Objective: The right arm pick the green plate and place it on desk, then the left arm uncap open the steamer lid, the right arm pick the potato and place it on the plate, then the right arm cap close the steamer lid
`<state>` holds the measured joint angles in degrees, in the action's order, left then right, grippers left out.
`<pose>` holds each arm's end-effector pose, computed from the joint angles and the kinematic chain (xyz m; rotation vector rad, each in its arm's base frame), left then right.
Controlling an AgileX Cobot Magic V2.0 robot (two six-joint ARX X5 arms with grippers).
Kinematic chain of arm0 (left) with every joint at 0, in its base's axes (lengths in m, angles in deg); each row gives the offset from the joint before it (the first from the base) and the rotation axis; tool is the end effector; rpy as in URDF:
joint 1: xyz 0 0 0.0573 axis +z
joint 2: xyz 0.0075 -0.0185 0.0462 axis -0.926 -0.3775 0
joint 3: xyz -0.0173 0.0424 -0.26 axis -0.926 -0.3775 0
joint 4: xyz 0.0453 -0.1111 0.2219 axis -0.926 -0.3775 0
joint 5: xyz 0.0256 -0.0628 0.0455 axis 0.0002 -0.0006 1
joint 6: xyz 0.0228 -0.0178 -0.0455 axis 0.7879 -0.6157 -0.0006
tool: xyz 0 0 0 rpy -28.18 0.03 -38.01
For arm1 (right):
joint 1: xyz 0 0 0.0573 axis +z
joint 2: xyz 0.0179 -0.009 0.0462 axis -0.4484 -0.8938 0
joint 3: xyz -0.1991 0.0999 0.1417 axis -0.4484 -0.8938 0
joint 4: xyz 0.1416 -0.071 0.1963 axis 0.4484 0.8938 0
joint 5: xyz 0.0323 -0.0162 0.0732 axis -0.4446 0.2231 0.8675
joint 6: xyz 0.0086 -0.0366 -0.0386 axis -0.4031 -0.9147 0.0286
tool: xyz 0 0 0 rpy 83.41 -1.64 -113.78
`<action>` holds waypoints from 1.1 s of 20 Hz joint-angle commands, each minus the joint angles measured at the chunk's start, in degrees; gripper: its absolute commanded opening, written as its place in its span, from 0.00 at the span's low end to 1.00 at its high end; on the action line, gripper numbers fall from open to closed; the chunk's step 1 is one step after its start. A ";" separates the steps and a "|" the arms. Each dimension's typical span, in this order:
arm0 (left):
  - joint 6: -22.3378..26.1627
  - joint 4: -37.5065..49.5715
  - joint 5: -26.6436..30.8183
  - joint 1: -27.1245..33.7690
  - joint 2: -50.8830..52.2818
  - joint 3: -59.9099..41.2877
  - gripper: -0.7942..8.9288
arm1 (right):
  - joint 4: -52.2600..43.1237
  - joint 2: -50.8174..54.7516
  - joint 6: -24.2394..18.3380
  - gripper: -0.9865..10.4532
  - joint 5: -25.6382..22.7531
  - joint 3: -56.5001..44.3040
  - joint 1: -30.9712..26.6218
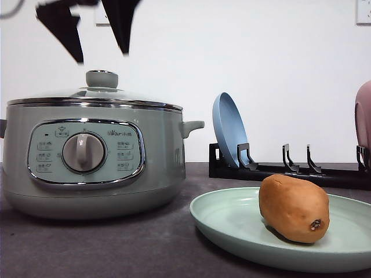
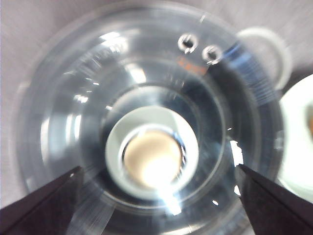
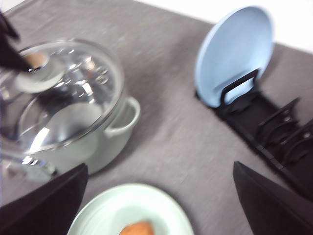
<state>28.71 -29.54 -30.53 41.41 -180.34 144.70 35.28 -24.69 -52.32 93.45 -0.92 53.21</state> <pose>0.2996 -0.1492 0.3858 0.2631 1.1176 -0.4260 0.1659 0.0868 0.3841 -0.0731 0.5478 0.5607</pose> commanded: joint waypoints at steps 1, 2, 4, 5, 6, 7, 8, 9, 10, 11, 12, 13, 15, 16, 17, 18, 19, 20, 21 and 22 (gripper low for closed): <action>-0.09 -0.39 -1.57 -0.42 3.19 1.64 0.59 | 2.71 -0.37 -0.13 0.50 1.88 1.01 0.26; -0.09 -1.22 -2.54 -0.57 4.76 1.64 0.59 | 4.52 -0.37 0.00 0.50 2.97 1.01 0.28; -0.07 -3.26 -4.39 -0.68 7.91 1.64 0.59 | 8.33 -0.37 0.02 0.50 6.10 1.01 0.31; -0.09 -4.13 -5.22 -0.68 9.38 1.64 0.59 | 10.14 -0.37 0.17 0.50 8.24 1.01 0.31; -0.09 -4.92 -5.99 -0.68 10.67 1.64 0.59 | 11.78 -0.37 0.17 0.50 10.38 1.01 0.31; -0.09 -5.31 -6.86 -0.68 12.07 1.64 0.59 | 13.57 -0.37 0.17 0.50 13.00 1.01 0.31; -0.11 -5.31 -7.85 -0.68 13.18 1.64 0.59 | 14.99 -0.37 0.20 0.50 14.93 1.01 0.31; -0.11 -5.31 -9.33 -0.68 14.45 1.64 0.58 | 16.57 -0.37 0.20 0.50 16.85 1.01 0.31; -0.11 -5.31 -10.51 -0.68 15.30 1.64 0.56 | 17.90 -0.37 0.17 0.50 18.18 1.01 0.31; -0.09 -5.31 -11.52 -0.68 16.24 1.64 0.53 | 19.39 -0.37 0.15 0.50 19.28 1.01 0.31; -0.09 -5.31 -11.61 -0.68 16.85 1.64 0.52 | 20.04 -0.37 0.15 0.50 19.37 1.01 0.31; -0.09 -5.31 -11.61 -0.68 17.31 1.64 0.52 | 20.35 -0.39 0.15 0.50 19.34 1.01 0.31; -0.09 -5.31 -11.61 -0.68 17.62 1.64 0.42 | 20.33 -0.37 0.15 0.50 19.37 1.01 0.31; -0.09 -5.31 -11.61 -0.68 17.62 1.64 0.29 | 20.35 -0.39 0.13 0.45 19.34 1.01 0.31; 0.00 -5.31 -11.61 -0.68 17.59 1.64 0.12 | 20.33 -0.39 0.02 0.32 19.34 1.01 0.31; 0.13 -5.31 -11.61 -0.68 17.59 1.64 0.10 | 20.33 -0.39 -0.28 0.18 19.32 1.01 0.31; 0.13 -5.31 -11.61 -0.68 17.59 1.64 0.10 | 20.31 -0.37 -0.50 0.08 19.26 1.01 0.31; 0.11 -5.31 -11.61 -0.68 17.59 1.64 0.10 | 20.26 -0.37 -0.55 0.09 19.17 1.01 0.31; 0.09 -5.31 -11.58 -0.68 17.59 1.64 0.10 | 20.00 -0.37 -0.52 0.09 19.17 1.01 0.31; 0.09 -5.31 -11.58 -0.66 17.59 1.64 0.10 | 19.47 -0.39 -0.48 0.09 19.19 1.01 0.31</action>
<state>28.71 -33.10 -41.96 41.06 -162.04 144.75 55.22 -24.69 -52.34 112.48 -0.92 53.21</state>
